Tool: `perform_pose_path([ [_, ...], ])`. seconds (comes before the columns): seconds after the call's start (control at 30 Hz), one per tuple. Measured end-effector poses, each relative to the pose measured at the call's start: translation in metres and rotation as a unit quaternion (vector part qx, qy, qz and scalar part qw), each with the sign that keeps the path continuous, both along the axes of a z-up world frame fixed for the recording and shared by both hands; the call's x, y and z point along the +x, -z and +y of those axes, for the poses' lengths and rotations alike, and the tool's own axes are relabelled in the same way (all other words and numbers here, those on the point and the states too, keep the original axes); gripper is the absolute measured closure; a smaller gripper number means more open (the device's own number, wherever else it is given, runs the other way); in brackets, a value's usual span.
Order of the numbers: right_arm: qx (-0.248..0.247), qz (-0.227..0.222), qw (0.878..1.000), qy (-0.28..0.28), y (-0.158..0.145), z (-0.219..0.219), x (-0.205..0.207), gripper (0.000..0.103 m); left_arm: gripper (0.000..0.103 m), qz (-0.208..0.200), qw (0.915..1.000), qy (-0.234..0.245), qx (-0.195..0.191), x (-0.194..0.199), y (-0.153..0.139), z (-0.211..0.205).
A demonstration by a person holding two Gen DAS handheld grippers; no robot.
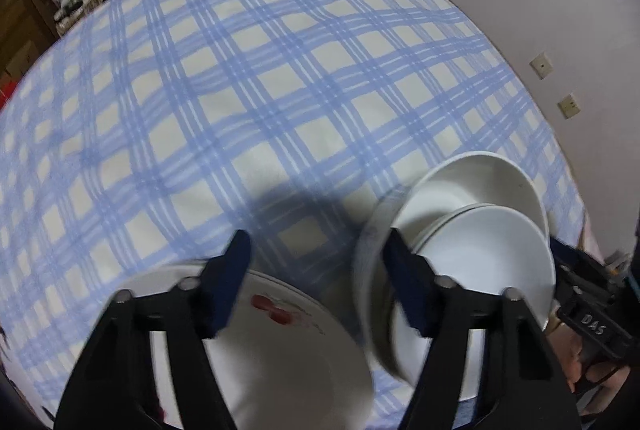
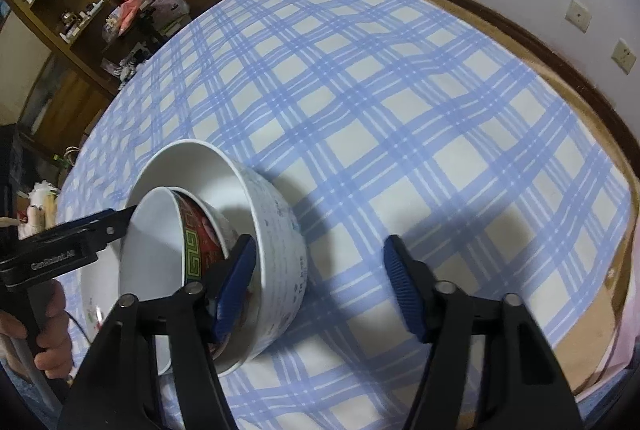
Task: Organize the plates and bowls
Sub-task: 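Close the left tool on the stack rim while the right tool grips the opposite rim, then lift and carry the bowl stack with both tools over the cherry plates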
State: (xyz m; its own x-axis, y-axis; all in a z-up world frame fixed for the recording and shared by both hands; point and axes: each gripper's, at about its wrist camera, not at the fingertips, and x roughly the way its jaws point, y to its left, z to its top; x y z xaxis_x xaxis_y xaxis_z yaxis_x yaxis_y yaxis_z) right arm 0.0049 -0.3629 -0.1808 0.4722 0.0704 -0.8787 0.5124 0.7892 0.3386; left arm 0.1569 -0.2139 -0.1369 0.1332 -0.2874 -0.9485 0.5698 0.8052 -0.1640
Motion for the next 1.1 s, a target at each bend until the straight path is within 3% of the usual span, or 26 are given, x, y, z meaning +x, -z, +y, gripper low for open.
perform_pose_path([
  [0.03,0.003,-0.003,1.0,-0.006,0.0,0.002,0.001,0.066,0.048,-0.002,1.0,0.0,0.003,-0.003,0.001,-0.002],
  [0.13,-0.002,-0.008,1.0,-0.016,-0.003,0.007,0.002,0.075,0.06,-0.004,1.0,0.002,0.001,-0.008,-0.002,-0.005],
  [0.5,0.012,-0.004,1.0,-0.012,0.0,0.004,0.006,0.085,0.066,0.056,0.9974,-0.031,-0.033,0.001,0.006,0.003],
  [0.77,0.017,-0.002,1.0,-0.013,0.0,0.004,0.008,0.087,0.069,0.036,0.9982,-0.038,-0.029,-0.003,0.003,0.003],
  [0.97,0.002,0.002,1.0,-0.021,-0.004,0.009,0.01,0.087,0.095,0.01,0.9997,-0.02,-0.008,-0.016,-0.004,-0.009],
  [1.1,0.013,0.007,1.0,-0.014,-0.003,0.006,0.011,0.087,0.095,-0.015,0.9997,-0.013,0.016,-0.023,-0.007,-0.017],
])
